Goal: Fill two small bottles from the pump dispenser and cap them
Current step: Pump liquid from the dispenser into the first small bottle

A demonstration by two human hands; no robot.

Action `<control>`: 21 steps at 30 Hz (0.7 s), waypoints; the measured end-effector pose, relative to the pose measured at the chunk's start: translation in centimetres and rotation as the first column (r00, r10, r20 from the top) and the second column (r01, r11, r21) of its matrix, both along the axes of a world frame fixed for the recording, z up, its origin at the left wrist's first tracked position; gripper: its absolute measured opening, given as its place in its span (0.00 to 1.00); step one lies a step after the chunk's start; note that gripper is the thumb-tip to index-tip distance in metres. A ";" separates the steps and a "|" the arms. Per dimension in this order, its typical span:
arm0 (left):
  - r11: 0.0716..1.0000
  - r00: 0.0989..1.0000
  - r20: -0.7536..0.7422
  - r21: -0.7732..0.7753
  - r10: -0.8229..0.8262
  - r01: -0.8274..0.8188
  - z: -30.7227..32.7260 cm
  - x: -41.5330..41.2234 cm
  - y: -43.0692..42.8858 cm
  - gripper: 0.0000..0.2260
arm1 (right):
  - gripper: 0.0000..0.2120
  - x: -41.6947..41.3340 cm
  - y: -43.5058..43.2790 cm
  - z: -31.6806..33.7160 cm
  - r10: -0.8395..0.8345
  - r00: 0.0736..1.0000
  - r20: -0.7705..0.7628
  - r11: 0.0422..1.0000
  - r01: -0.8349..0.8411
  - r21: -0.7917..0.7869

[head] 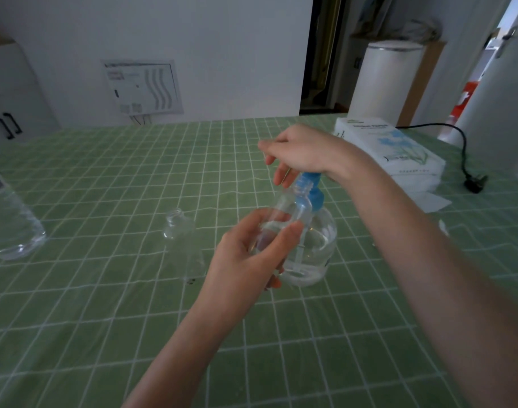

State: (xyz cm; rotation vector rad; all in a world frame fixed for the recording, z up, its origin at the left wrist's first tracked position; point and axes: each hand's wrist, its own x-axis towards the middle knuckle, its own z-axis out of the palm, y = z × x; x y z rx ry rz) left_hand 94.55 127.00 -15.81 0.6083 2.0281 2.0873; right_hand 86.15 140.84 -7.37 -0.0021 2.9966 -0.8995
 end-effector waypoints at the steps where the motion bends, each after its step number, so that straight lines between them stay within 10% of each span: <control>1: 1.000 1.000 -0.004 0.000 -0.004 0.004 0.0 0.0 0.0 0.12 | 0.22 0.0 0.0 0.0 -0.001 1.000 0.004 1.000 0.001 0.001; 21: 1.000 1.000 0.000 -0.018 0.011 -0.011 -0.2 0.0 0.0 0.14 | 0.23 0.1 -0.2 -0.4 -0.036 0.994 0.108 0.999 0.032 0.041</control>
